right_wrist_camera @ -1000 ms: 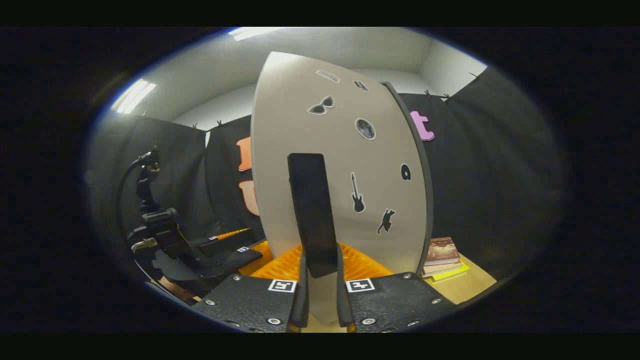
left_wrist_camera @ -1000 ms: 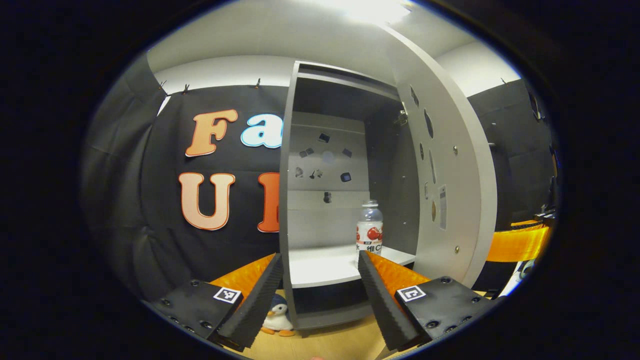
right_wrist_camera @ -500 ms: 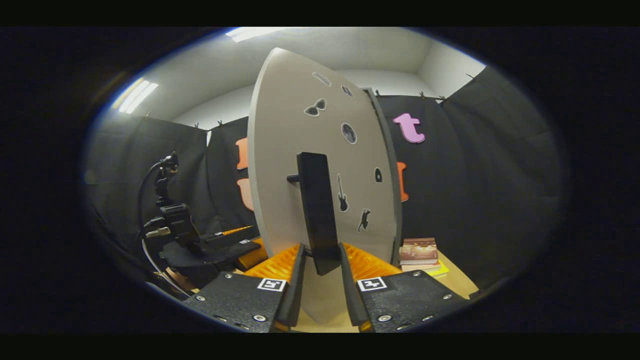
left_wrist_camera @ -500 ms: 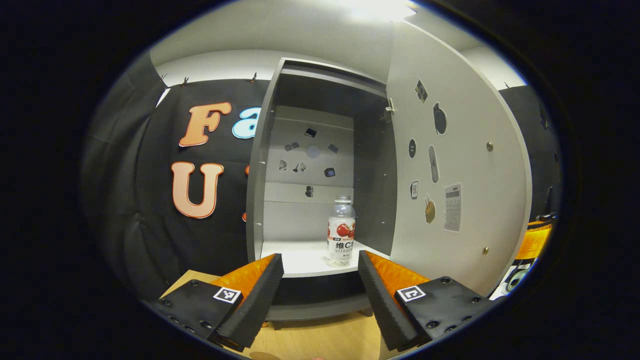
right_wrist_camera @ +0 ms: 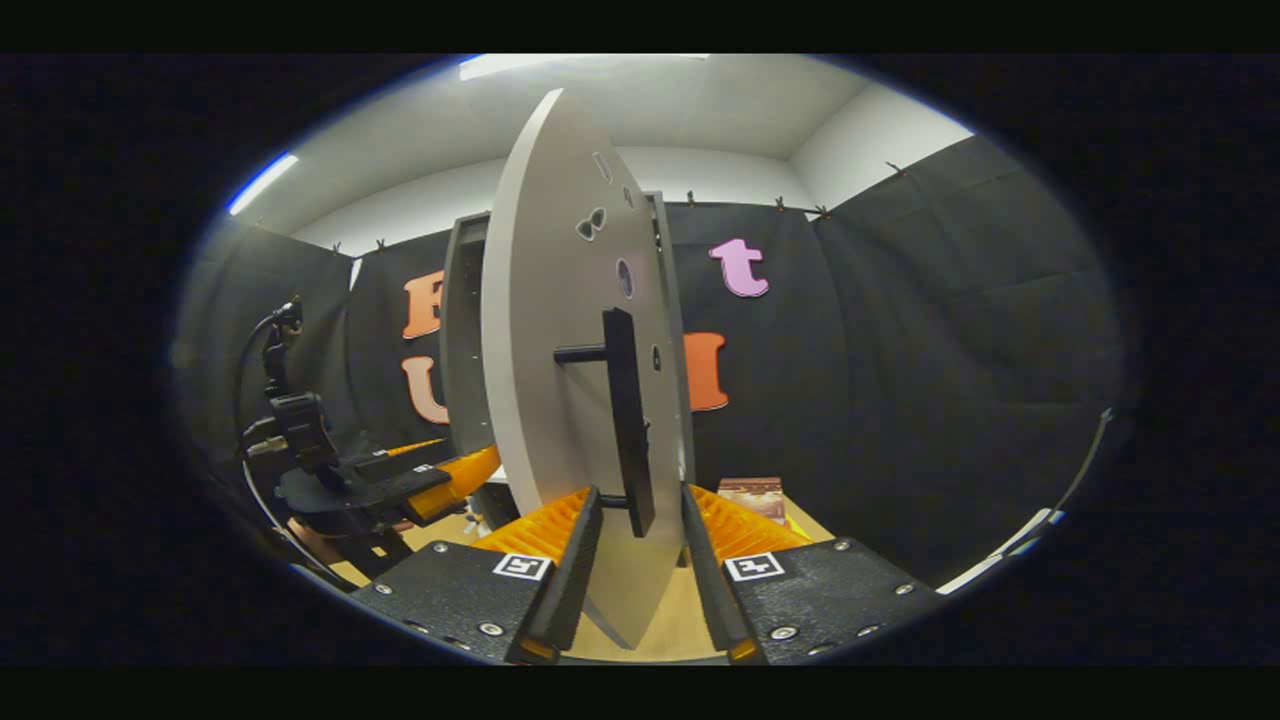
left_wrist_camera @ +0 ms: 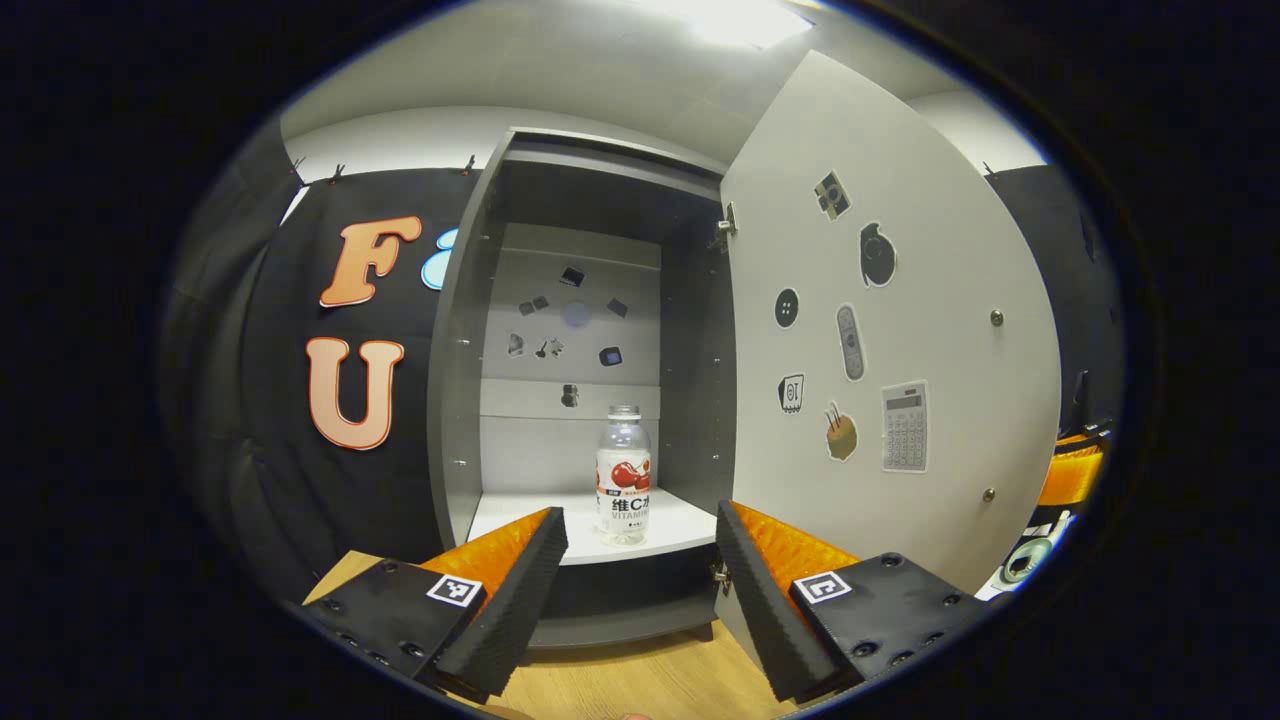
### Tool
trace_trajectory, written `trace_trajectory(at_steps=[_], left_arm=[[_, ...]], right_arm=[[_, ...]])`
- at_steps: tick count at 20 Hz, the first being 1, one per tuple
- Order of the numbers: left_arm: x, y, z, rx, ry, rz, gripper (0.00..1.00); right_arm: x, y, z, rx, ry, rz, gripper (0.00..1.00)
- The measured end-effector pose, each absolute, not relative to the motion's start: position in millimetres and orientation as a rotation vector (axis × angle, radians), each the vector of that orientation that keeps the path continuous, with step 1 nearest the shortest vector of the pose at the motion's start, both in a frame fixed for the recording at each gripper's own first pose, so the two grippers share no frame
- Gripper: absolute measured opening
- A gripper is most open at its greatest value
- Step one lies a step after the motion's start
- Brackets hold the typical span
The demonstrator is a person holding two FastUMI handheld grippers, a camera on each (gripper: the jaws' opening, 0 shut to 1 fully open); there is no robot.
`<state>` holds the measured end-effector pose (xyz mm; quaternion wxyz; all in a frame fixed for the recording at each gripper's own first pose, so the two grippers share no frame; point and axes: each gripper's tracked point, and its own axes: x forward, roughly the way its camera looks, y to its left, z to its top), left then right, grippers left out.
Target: Open the cabinet door with the right hand, grasp the bottle in the cabinet with the left hand and place it on the coaster, then close the cabinet door with the right hand.
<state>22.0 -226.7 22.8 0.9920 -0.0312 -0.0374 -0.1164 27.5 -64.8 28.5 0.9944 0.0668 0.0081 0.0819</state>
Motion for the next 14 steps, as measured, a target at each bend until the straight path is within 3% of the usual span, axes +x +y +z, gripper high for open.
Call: trace_trajectory(at_steps=[4,7,9,12,14], left_arm=[[18,-236,20,-0.066,-0.06,-0.256,0.97],[18,-236,21,-0.063,-0.062,-0.259,0.97],[18,-234,22,-0.061,-0.063,-0.255,0.97],[24,-234,17,-0.058,-0.048,-0.257,0.96],[26,-233,14,-0.052,-0.04,-0.258,0.98]], right_arm=[[33,-94,27,0.113,0.023,0.089,0.51],[38,-127,21,0.087,0.024,-0.045,0.5],[41,-136,19,0.134,0.029,-0.03,0.46],[36,-126,19,0.174,0.038,0.042,0.51],[34,-134,18,0.149,0.05,0.016,0.52]])
